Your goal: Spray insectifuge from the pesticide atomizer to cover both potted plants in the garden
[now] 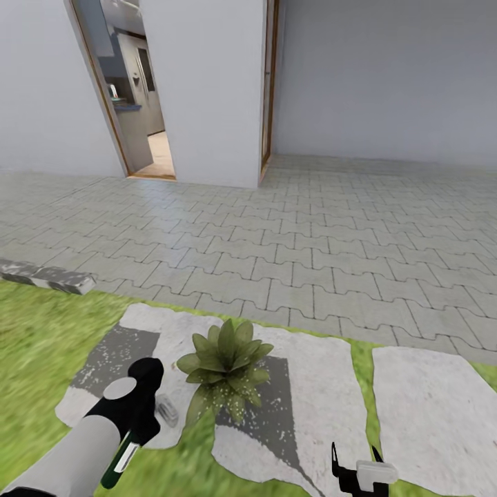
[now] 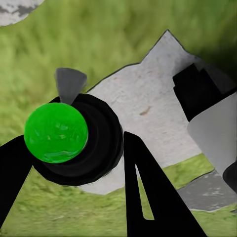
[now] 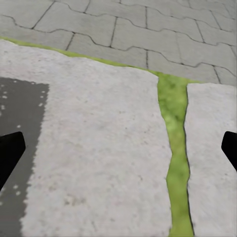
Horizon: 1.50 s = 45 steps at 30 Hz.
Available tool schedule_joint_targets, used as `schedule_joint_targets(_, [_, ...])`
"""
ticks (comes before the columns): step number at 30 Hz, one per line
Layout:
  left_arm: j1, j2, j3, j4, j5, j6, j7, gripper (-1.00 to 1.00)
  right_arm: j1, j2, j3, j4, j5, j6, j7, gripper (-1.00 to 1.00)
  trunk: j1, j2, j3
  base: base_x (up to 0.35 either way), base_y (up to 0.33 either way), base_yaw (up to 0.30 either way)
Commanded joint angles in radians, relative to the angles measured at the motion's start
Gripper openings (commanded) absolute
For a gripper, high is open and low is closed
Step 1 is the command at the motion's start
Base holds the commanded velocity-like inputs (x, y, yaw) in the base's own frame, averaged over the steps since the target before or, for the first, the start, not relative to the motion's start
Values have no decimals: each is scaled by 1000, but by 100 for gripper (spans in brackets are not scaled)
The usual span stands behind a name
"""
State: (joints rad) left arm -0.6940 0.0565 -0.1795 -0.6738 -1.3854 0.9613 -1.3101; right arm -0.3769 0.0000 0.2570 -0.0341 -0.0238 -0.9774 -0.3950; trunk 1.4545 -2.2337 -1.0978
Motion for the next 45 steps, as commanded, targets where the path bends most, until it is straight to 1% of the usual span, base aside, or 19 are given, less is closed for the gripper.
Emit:
schedule_joint_targets(1, [-1, 0, -5, -8, -6, 9, -11, -100, 0, 0, 8, 0, -3, -1, -7, 100, 0, 0, -1, 2, 6, 0])
schedule_joint_targets(4, [-3, -9, -2, -54, -3, 10, -19, -100, 0, 0, 8, 0, -3, -1, -7, 100, 0, 0, -1, 1, 2, -46])
schedule_joint_targets(6, [-2, -11, 0, -64, -2, 10, -22, -100, 0, 0, 8, 0, -4, -1, -7, 100, 0, 0, -1, 0, 0, -225])
schedule_joint_targets(8, [-2, -8, 2, -67, -1, 9, -23, -100, 0, 0, 8, 0, -4, -1, -7, 100, 0, 0, -1, 0, 0, -268])
schedule_joint_targets(11, [-2, 2, 4, -60, 0, 8, -27, -100, 0, 0, 8, 0, -4, -1, -7, 100, 0, 0, -1, 0, 2, -290])
schedule_joint_targets(13, [-2, 5, 24, -57, 0, 7, -27, -100, 0, 0, 8, 0, -4, -1, -7, 100, 0, 0, -1, 0, 84, -293])
schedule_joint_targets(14, [-1, 7, 53, -56, 0, 4, -27, -100, 0, 0, 8, 1, -4, -1, -7, 100, 0, 0, -1, 0, 236, -230])
schedule_joint_targets(15, [-1, 7, 62, -55, 0, 3, -27, -100, 0, 0, 8, 1, -4, -1, -7, 100, 0, 0, -1, 0, 270, -118])
schedule_joint_targets(17, [-1, 6, 68, -55, 0, 2, -27, -100, 0, 0, 8, 0, -4, -1, -7, 100, 0, 0, -1, 0, 287, -62])
schedule_joint_targets(23, [-1, 0, 69, -55, -1, 2, -26, -100, 0, 0, 8, 0, -4, -1, -7, 100, 0, 0, -1, -1, 305, -39])
schedule_joint_targets(29, [-1, -6, 67, -55, -1, 2, -23, -100, 0, 0, 8, 1, -4, -1, -7, 100, 0, 0, -1, -49, 307, -270])
schedule_joint_targets(40, [-5, -6, 68, -64, -4, 7, -21, -100, 0, 0, 8, 1, -4, -1, -7, 100, 0, 0, -1, -35, 307, -300])
schedule_joint_targets(43, [-13, -11, 66, -66, -8, 9, -24, -100, 0, 0, 8, 0, -4, -1, -7, 100, 0, 0, -1, 5, 308, -240])
schedule_joint_targets(45, [-15, -20, 64, -68, -11, 8, -24, -100, 0, 1, 8, 0, -4, -1, -7, 100, 0, 0, -1, 74, 308, -71])
